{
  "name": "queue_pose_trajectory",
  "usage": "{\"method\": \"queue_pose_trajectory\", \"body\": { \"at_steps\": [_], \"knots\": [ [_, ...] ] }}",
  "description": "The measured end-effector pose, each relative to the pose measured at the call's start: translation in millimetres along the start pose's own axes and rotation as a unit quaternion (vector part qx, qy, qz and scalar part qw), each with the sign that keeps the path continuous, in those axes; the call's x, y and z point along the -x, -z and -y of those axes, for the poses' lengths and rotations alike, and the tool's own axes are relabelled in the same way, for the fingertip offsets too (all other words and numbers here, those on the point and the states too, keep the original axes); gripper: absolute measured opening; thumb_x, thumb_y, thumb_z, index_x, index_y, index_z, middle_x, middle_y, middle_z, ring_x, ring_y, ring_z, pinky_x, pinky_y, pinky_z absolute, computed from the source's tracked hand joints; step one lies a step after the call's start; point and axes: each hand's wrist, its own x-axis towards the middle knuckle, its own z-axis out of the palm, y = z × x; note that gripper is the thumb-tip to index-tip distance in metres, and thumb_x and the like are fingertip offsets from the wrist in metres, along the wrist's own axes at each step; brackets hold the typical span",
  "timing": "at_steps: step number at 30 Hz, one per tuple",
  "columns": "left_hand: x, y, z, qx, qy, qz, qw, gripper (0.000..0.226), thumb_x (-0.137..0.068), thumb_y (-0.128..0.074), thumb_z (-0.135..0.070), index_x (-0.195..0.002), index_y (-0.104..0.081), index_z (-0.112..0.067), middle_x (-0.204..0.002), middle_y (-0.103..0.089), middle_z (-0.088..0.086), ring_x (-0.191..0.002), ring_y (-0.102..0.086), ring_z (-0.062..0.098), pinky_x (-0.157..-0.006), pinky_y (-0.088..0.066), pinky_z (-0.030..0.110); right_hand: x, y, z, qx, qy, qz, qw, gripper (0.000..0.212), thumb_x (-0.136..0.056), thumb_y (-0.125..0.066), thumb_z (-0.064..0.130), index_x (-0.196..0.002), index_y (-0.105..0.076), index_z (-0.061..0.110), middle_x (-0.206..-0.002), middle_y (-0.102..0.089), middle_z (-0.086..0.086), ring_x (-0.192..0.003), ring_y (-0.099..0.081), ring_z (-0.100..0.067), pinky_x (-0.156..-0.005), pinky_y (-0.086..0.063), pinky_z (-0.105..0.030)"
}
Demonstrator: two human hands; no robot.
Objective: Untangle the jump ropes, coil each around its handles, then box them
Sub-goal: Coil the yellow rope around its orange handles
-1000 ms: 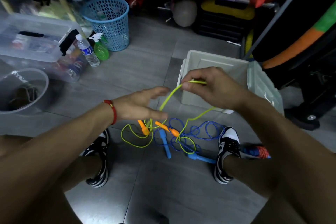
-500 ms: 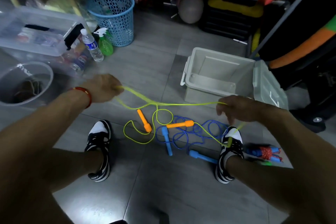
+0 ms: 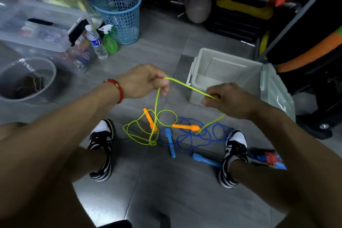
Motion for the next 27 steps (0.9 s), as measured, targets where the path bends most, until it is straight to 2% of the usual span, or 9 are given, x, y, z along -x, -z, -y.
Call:
{"method": "queue_pose_trajectory", "body": {
  "at_steps": [2, 4, 6, 9, 12, 17, 20, 22, 27],
  "knots": [
    [1.1, 25.9, 15.3, -0.059, 0.036, -0.099, 0.993, 0.026, -0.101, -0.055, -0.015, -0.083, -0.073, -0.013, -0.079, -0.072, -0.001, -0.078, -0.066, 0.020, -0.081, -0.053, 0.027, 8.1, -10.4, -37.0, 0.057, -0.098, 0.098, 0.989, 0.021, -0.097, -0.060, 0.033, -0.083, -0.069, 0.020, -0.086, -0.069, 0.000, -0.085, -0.064, -0.014, -0.074, -0.043, -0.031],
    [10.8, 43.8, 29.3, -0.156, 0.084, -0.188, 0.966, 0.025, -0.099, -0.055, -0.013, -0.082, -0.072, -0.013, -0.077, -0.067, 0.000, -0.075, -0.060, 0.021, -0.064, -0.040, 0.009, 25.7, -23.7, -63.7, 0.116, -0.199, 0.190, 0.954, 0.030, -0.102, -0.050, 0.037, -0.103, -0.070, 0.015, -0.112, -0.069, -0.008, -0.108, -0.063, -0.025, -0.077, -0.041, -0.023],
    [19.3, 53.7, 46.8, -0.196, 0.128, -0.205, 0.950, 0.022, -0.099, -0.054, -0.011, -0.087, -0.073, -0.014, -0.080, -0.065, 0.002, -0.081, -0.058, 0.020, -0.064, -0.034, 0.015, 45.2, -34.5, -75.4, 0.156, -0.225, 0.247, 0.930, 0.043, -0.105, -0.037, 0.042, -0.113, -0.069, 0.015, -0.115, -0.066, -0.004, -0.112, -0.061, -0.020, -0.067, -0.031, -0.010],
    [28.2, 48.0, 65.4, -0.221, 0.173, -0.105, 0.954, 0.016, -0.096, -0.064, -0.025, -0.096, -0.077, -0.015, -0.084, -0.066, 0.005, -0.091, -0.066, 0.027, -0.081, -0.044, 0.027, 52.8, -48.5, -81.3, -0.016, -0.250, 0.152, 0.956, 0.032, -0.105, -0.050, 0.021, -0.086, -0.073, 0.010, -0.076, -0.068, 0.005, -0.075, -0.064, -0.011, -0.065, -0.034, -0.020],
    [36.9, 17.3, 71.7, -0.250, 0.177, -0.019, 0.952, 0.020, -0.094, -0.067, -0.028, -0.108, -0.076, -0.018, -0.114, -0.070, 0.007, -0.110, -0.064, 0.028, -0.093, -0.045, 0.028, 38.1, -53.8, -58.2, -0.283, -0.294, 0.084, 0.909, 0.030, -0.104, -0.049, 0.009, -0.077, -0.063, 0.009, -0.070, -0.065, -0.012, -0.067, -0.061, -0.029, -0.055, -0.042, -0.028],
    [46.9, -29.2, 65.6, -0.252, 0.168, 0.083, 0.949, 0.024, -0.090, -0.066, -0.022, -0.111, -0.075, -0.029, -0.122, -0.070, 0.004, -0.116, -0.063, 0.024, -0.098, -0.047, 0.028, 16.3, -37.7, 32.9, -0.339, -0.199, 0.073, 0.917, 0.021, -0.104, -0.051, 0.021, -0.097, -0.059, 0.003, -0.073, -0.069, -0.026, -0.052, -0.065, -0.032, -0.047, -0.054, -0.030],
    [50.0, -44.5, 57.6, -0.258, 0.205, 0.078, 0.941, 0.046, -0.097, -0.058, -0.041, -0.136, -0.054, -0.019, -0.136, -0.056, 0.010, -0.124, -0.055, 0.030, -0.101, -0.041, 0.030, 10.8, -28.7, 78.6, -0.392, -0.169, 0.035, 0.904, 0.028, -0.104, -0.051, 0.027, -0.102, -0.058, 0.001, -0.073, -0.070, -0.025, -0.056, -0.066, -0.037, -0.050, -0.057, -0.034],
    [53.5, -49.9, 54.5, -0.193, 0.275, 0.014, 0.942, 0.064, -0.097, -0.048, -0.057, -0.136, -0.044, -0.006, -0.128, -0.057, 0.018, -0.118, -0.058, 0.036, -0.097, -0.046, 0.037, 3.9, -24.4, 101.0, -0.430, -0.158, 0.004, 0.889, 0.030, -0.105, -0.050, 0.028, -0.103, -0.058, -0.002, -0.075, -0.070, -0.025, -0.058, -0.067, -0.038, -0.052, -0.058, -0.036],
    [64.7, -63.0, 56.6, 0.250, 0.301, 0.103, 0.914, 0.088, -0.091, -0.019, -0.080, -0.111, -0.069, -0.011, -0.113, -0.074, 0.003, -0.114, -0.065, 0.021, -0.106, -0.044, 0.049, -41.6, -30.9, 137.8, -0.527, -0.191, -0.076, 0.825, 0.036, -0.105, -0.048, 0.029, -0.108, -0.057, -0.006, -0.074, -0.072, -0.020, -0.060, -0.071, -0.032, -0.057, -0.062, -0.036]
  ]
}}
